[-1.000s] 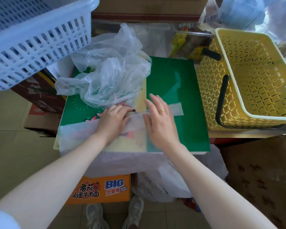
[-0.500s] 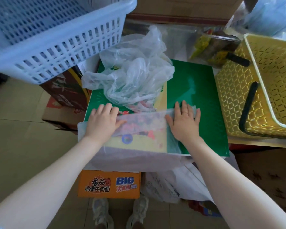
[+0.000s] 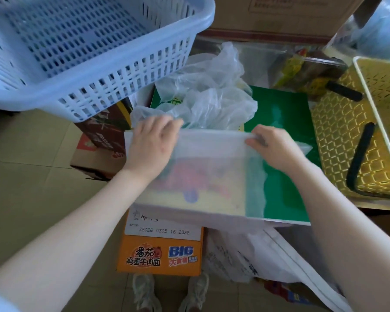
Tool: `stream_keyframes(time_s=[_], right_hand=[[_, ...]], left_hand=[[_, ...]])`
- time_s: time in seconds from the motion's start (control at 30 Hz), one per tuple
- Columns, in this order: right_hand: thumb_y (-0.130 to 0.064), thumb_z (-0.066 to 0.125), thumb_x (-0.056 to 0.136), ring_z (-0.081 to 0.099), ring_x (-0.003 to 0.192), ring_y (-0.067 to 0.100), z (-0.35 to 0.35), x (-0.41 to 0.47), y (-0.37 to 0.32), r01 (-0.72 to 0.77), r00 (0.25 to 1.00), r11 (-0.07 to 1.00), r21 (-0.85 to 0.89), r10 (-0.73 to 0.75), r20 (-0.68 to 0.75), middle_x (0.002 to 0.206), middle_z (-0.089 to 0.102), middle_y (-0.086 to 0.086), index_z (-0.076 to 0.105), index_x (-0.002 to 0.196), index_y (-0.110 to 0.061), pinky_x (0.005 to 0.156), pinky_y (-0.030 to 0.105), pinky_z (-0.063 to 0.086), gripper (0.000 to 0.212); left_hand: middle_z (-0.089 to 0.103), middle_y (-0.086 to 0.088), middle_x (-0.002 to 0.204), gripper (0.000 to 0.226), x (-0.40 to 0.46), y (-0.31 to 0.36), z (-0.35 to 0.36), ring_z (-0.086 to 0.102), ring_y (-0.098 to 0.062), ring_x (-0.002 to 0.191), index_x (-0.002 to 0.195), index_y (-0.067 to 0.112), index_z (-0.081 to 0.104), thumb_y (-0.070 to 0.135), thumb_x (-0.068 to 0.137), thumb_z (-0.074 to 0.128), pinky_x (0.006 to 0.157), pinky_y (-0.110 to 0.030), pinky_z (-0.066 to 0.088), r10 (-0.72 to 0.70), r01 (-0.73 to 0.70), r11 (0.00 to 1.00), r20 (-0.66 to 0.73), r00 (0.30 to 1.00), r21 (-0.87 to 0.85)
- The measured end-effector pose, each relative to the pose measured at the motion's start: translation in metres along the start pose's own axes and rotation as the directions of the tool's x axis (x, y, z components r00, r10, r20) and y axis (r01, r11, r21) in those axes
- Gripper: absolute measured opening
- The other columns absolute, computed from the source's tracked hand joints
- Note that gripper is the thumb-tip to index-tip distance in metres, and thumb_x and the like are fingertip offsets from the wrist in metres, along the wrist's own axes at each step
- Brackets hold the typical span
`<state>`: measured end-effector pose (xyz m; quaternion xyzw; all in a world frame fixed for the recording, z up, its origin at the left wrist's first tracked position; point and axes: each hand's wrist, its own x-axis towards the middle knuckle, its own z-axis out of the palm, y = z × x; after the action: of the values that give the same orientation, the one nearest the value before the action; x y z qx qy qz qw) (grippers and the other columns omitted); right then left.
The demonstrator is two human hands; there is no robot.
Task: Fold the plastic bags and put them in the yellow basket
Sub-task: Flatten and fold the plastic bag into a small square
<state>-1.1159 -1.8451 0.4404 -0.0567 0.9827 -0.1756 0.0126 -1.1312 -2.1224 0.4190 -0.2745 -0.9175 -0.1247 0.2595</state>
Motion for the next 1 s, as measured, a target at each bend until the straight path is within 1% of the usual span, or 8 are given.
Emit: stream_keyframes(time_s=[0.1,0.23,0.37,0.57,0.67,0.8,0.9,1.0], right_hand=[[-0.027,0.049,0.094,0.055,0.085,0.037,-0.012,0.027,0.004,-0.070,0.992,0.974,-0.214,0.047,-0.114,0.084,0.062,0.016,0.058,0.085,-0.005,0.075,0.038,0.034,0.026],[-0.025,0.040,0.098,0.054,0.094,0.037,-0.007,0.047,0.016,-0.198,0.972,0.919,-0.341,0.140,-0.189,0.097,0.063,0.018,0.058,0.098,-0.003,0.084,0.039,0.031,0.029],[-0.020,0.038,0.097,0.043,0.114,0.039,-0.008,0.047,0.027,-0.395,0.907,0.856,-0.333,0.304,-0.293,0.119,0.054,0.022,0.053,0.116,-0.002,0.101,0.046,0.025,0.030],[-0.041,0.032,0.093,0.024,0.141,0.034,0.046,-0.020,-0.036,0.096,0.995,0.976,-0.198,-0.102,-0.020,0.151,0.028,0.017,0.031,0.143,-0.003,0.114,0.040,0.012,0.063],[-0.063,0.002,0.090,0.010,0.145,0.023,0.077,-0.065,-0.042,0.095,0.976,0.977,-0.189,-0.054,0.213,0.157,0.009,0.004,0.017,0.149,-0.012,0.116,0.039,0.005,0.080],[-0.066,-0.008,0.077,-0.007,0.145,0.015,0.079,-0.095,-0.002,-0.186,0.949,0.950,-0.252,0.240,0.204,0.155,-0.013,-0.005,-0.003,0.150,-0.020,0.115,0.034,-0.004,0.086],[-0.056,0.011,0.090,0.005,0.146,0.022,0.066,-0.104,0.003,-0.348,0.913,0.896,-0.276,0.391,0.116,0.158,0.003,0.007,0.009,0.150,-0.010,0.116,0.037,0.004,0.076],[-0.035,0.036,0.091,0.047,0.126,0.036,0.061,-0.109,-0.026,-0.225,0.974,0.940,-0.257,0.219,-0.054,0.140,0.045,0.020,0.052,0.127,-0.003,0.103,0.045,0.037,0.051]], left_hand=[[0.038,-0.018,0.132,0.034,0.009,0.008,0.004,0.036,-0.035,0.120,0.118,0.002,0.051,-0.004,0.084,0.048,0.098,-0.045,0.029,-0.016,0.016,0.999,-0.014,1.000,-0.028],[0.046,-0.022,0.136,0.042,-0.012,0.022,0.015,0.040,-0.036,0.126,0.120,-0.001,0.055,0.026,0.092,0.039,0.103,-0.050,0.034,0.068,-0.031,0.987,0.237,0.969,-0.158],[0.007,-0.010,0.156,0.080,-0.018,0.026,0.026,0.007,-0.026,0.143,0.147,0.014,0.019,0.063,0.084,0.006,0.114,-0.035,-0.002,0.025,0.037,0.995,0.590,0.807,-0.092],[-0.023,-0.003,0.153,0.099,-0.023,0.018,0.050,-0.016,-0.016,0.141,0.146,0.023,-0.013,0.081,0.070,0.012,0.114,-0.038,-0.002,-0.066,0.087,0.996,0.704,0.707,0.006],[-0.017,-0.003,0.155,0.110,-0.025,0.012,0.046,-0.011,-0.016,0.143,0.148,0.021,-0.006,0.088,0.062,0.005,0.113,-0.036,-0.001,-0.035,0.048,0.999,0.673,0.739,0.000],[-0.007,-0.005,0.156,0.102,-0.028,0.001,0.041,-0.003,-0.018,0.143,0.148,0.012,0.000,0.079,0.072,0.012,0.114,-0.035,-0.004,-0.049,0.081,0.997,0.671,0.740,-0.016],[0.039,-0.018,0.143,0.069,-0.035,0.007,0.027,0.032,-0.029,0.133,0.135,-0.001,0.040,0.051,0.091,0.031,0.110,-0.044,0.026,0.022,0.062,0.986,0.498,0.867,-0.152],[0.058,-0.015,0.118,0.054,-0.059,0.020,0.008,0.043,-0.025,0.113,0.115,0.004,0.058,0.045,0.095,0.028,0.094,-0.042,0.044,0.230,-0.130,0.952,0.368,0.901,-0.277]])
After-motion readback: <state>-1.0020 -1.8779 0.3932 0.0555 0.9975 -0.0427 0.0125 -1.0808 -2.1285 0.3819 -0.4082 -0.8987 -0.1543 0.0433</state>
